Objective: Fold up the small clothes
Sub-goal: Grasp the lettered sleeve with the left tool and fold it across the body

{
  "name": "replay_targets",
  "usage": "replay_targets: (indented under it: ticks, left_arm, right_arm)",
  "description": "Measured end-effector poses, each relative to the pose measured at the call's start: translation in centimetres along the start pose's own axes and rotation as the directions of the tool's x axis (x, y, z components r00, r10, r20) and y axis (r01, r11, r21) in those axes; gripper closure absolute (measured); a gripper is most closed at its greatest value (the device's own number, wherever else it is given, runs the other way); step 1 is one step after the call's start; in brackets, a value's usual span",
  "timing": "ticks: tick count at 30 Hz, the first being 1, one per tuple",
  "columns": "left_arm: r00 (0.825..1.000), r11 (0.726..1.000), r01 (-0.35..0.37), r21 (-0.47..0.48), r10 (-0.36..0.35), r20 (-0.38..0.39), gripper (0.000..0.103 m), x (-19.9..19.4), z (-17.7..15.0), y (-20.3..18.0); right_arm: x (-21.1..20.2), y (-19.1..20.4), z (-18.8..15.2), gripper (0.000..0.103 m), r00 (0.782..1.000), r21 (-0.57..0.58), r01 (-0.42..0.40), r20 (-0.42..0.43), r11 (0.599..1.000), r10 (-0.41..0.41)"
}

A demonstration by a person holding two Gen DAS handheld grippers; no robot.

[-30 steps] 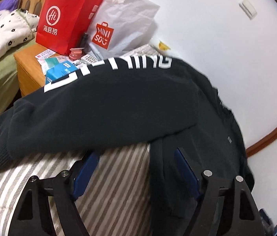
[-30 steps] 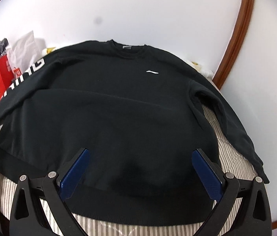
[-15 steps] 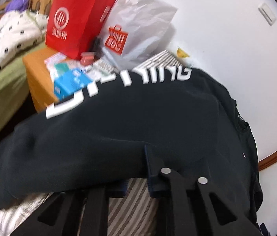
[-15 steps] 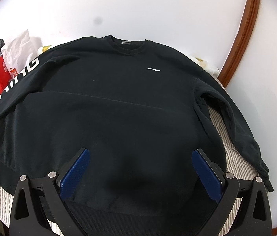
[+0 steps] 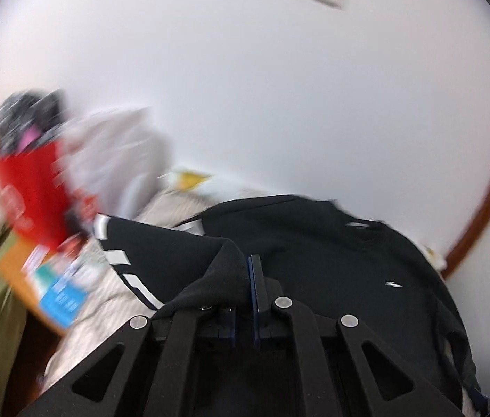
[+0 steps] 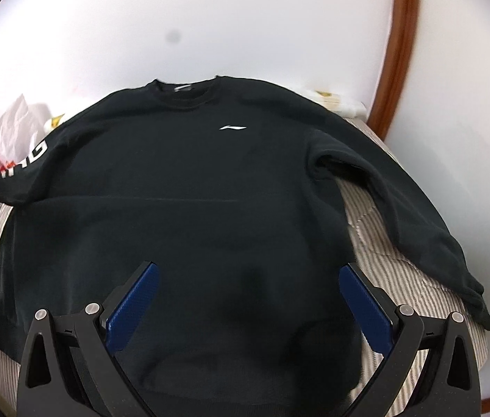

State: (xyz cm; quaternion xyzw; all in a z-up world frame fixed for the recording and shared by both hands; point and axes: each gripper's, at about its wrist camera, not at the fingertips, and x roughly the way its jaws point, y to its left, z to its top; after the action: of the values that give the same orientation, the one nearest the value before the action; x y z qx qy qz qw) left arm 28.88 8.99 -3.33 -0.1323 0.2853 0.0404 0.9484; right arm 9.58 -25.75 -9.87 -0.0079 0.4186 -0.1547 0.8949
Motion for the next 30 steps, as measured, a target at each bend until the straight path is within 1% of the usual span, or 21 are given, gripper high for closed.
replay_targets:
  ticks: [2,3,5,7,9,11,13,15,16,18,20,21,24,25,26,27,28,29,30]
  left_arm:
    - [0.999,0.997,0.042,0.059,-0.042,0.003,0.097,1.2,0.6,-3.6]
    - [0.997,0.993,0.071,0.095,-0.071,-0.005,0.097,2.1,0.7,-5.8]
    - [0.993,0.981,0.118,0.153,-0.116,-0.026,0.097,3.4,0.3,-9.2]
    - [0.986,0.965,0.163,0.207,-0.152,-0.066,0.097,5.1,-0.8,-12.4]
    - [0.979,0.945,0.194,0.264,-0.168,-0.117,0.097,6.6,-2.7,-15.2]
    - [0.971,0.931,0.215,0.294,-0.171,-0.165,0.097,7.9,-4.3,-16.8]
    - [0.958,0.925,0.236,0.298,-0.169,-0.233,0.097,9.3,-5.8,-17.6]
    - [0.939,0.924,0.261,0.279,-0.176,-0.295,0.097,10.3,-7.1,-17.9]
    - [0.931,0.922,0.277,0.270,-0.188,-0.312,0.097,10.5,-7.4,-17.9]
    - [0.923,0.922,0.284,0.263,-0.189,-0.334,0.094,10.4,-8.0,-17.8]
    - [0.921,0.920,0.283,0.271,-0.182,-0.344,0.088,9.8,-8.1,-17.7]
    - [0.920,0.917,0.286,0.277,-0.183,-0.346,0.086,9.1,-8.1,-17.5]
    - [0.915,0.905,0.322,0.277,-0.222,-0.337,0.079,6.9,-8.0,-16.7]
    - [0.915,0.905,0.329,0.270,-0.235,-0.329,0.073,5.9,-7.9,-15.8]
    - [0.916,0.907,0.331,0.261,-0.242,-0.320,0.060,5.3,-7.6,-14.9]
    - [0.920,0.911,0.329,0.248,-0.250,-0.302,0.051,4.3,-7.1,-13.2]
    - [0.925,0.916,0.326,0.234,-0.257,-0.281,0.032,3.4,-6.8,-11.7]
    - [0.931,0.921,0.320,0.220,-0.264,-0.251,0.028,2.4,-6.5,-10.0]
    - [0.942,0.932,0.300,0.205,-0.255,-0.217,0.028,1.3,-6.2,-7.6]
  right_arm:
    - [0.3,-0.9,0.1,0.001,1.000,0.016,0.018,-0.006,1.000,-0.018]
    - [0.5,-1.3,0.1,0.001,0.999,0.014,0.037,-0.010,0.999,-0.037]
    - [0.8,-2.1,0.2,0.001,0.999,0.013,0.048,-0.011,0.999,-0.047]
    - [1.1,-3.0,0.2,0.001,0.998,0.027,0.062,-0.019,0.998,-0.061]
    - [1.5,-3.4,0.2,0.001,0.997,0.026,0.067,-0.027,0.997,-0.066]
    - [2.1,-3.5,0.1,0.001,0.997,0.015,0.066,-0.040,0.998,-0.066]
    - [2.4,-3.6,0.0,0.001,0.996,0.008,0.075,-0.048,0.997,-0.074]
    - [2.7,-3.6,0.0,0.001,0.996,0.003,0.077,-0.055,0.997,-0.076]
    - [2.7,-3.5,0.0,0.001,0.995,0.001,0.078,-0.056,0.997,-0.078]
    - [2.7,-3.2,0.3,0.001,0.996,-0.007,0.077,-0.054,0.997,-0.077]
    - [2.5,-2.5,0.5,0.001,0.997,-0.013,0.067,-0.047,0.998,-0.067]
    - [2.5,-2.2,0.7,0.001,0.997,-0.017,0.059,-0.044,0.998,-0.060]
    - [2.0,-0.3,1.3,0.001,0.999,-0.053,0.037,-0.026,0.998,-0.038]
    - [1.8,0.7,1.6,0.001,1.000,-0.072,0.019,-0.015,0.997,-0.020]
    - [1.7,1.5,1.9,0.001,1.000,-0.086,0.003,-0.012,0.996,-0.004]
    - [1.6,2.3,2.0,0.001,1.000,-0.098,-0.007,-0.011,0.995,0.006]
    - [1.5,3.6,2.5,0.001,1.000,-0.120,-0.023,-0.002,0.992,0.023]
    - [1.4,4.5,2.7,0.001,0.999,-0.134,-0.035,0.005,0.990,0.036]
    - [1.5,5.9,3.1,0.001,0.998,-0.157,-0.057,0.011,0.986,0.059]
